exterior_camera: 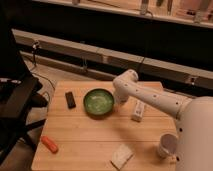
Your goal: Push the ceramic bowl across the table
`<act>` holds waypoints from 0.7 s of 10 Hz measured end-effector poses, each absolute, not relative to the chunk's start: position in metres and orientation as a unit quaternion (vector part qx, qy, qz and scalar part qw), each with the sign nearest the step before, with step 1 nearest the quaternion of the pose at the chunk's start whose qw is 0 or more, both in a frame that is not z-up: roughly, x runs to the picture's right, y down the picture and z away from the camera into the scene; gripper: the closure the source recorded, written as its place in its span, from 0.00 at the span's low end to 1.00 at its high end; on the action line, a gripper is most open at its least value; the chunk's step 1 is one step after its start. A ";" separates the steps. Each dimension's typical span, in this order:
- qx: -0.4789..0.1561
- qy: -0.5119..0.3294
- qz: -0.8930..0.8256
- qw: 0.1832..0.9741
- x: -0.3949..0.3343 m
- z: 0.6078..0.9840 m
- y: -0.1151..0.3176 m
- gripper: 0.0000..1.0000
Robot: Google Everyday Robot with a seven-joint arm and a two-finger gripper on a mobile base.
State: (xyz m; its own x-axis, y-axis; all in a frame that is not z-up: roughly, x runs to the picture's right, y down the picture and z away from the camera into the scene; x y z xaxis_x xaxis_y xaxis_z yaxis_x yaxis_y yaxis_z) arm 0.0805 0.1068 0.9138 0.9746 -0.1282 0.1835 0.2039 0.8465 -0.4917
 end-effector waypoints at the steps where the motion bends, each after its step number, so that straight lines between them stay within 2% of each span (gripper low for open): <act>1: -0.262 -0.072 -0.087 0.959 0.081 0.911 0.103 1.00; 4: -0.265 -0.074 -0.096 0.957 0.076 0.902 0.097 1.00; 7: -0.263 -0.078 -0.103 0.956 0.050 0.910 0.102 1.00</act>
State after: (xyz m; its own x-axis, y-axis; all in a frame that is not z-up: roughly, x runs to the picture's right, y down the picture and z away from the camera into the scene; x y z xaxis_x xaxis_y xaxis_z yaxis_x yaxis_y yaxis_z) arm 0.0503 0.1020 0.9096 0.9666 -0.1563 0.2030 0.2382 0.8403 -0.4870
